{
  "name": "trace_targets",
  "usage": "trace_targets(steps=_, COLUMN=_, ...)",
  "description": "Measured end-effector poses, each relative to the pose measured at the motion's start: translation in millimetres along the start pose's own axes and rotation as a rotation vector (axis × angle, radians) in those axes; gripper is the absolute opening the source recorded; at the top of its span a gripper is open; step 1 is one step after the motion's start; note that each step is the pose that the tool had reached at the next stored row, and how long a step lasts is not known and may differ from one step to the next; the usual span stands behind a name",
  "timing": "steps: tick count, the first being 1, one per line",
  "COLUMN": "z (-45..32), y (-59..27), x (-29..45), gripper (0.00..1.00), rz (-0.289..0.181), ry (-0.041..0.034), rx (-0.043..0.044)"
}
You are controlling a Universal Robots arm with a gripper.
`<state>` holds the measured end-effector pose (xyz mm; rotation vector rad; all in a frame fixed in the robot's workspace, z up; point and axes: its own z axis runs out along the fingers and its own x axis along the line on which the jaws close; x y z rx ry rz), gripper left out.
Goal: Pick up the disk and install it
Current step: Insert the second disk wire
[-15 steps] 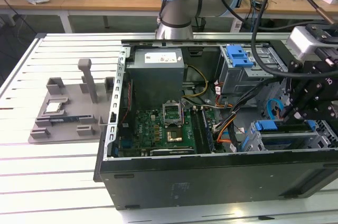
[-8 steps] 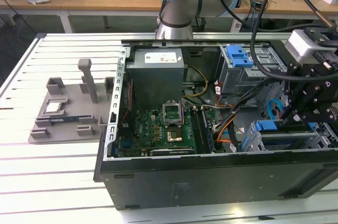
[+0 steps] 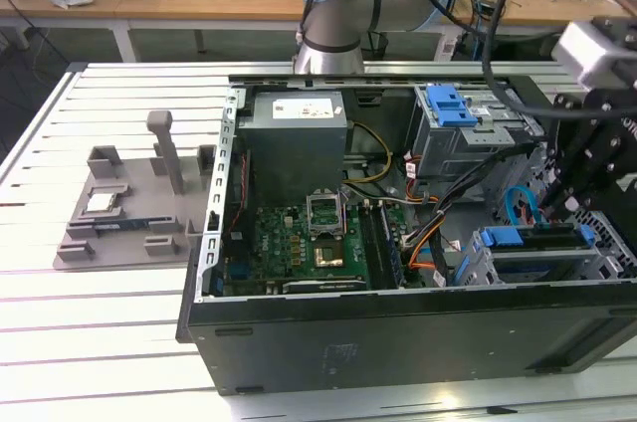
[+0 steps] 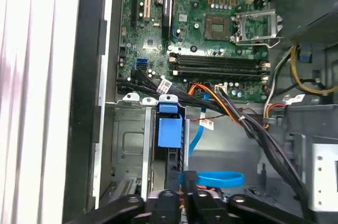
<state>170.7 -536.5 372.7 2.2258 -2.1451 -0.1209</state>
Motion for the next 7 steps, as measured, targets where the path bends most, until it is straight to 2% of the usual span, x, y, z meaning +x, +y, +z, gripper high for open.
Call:
trace_targets(steps=2, z=-11.2, y=0.9, x=-1.5, gripper=0.11, rz=0.000, ry=0.0000, rx=0.0000)
trace_targets(steps=3, z=-15.6, y=1.3, x=-1.9, gripper=0.11, rz=0.000, ry=0.0000, rx=0.0000)
trace_targets(steps=5, z=-31.6, y=2.7, x=-3.2, gripper=0.11, rz=0.000, ry=0.0000, rx=0.0000)
trace_targets(steps=6, z=-35.1, y=3.0, x=-3.3, gripper=0.11, rz=0.000, ry=-0.0006, rx=-0.0001)
trace_targets(steps=7, z=-35.1, y=3.0, x=-3.3, gripper=0.11, rz=0.000, ry=-0.0006, rx=-0.0001)
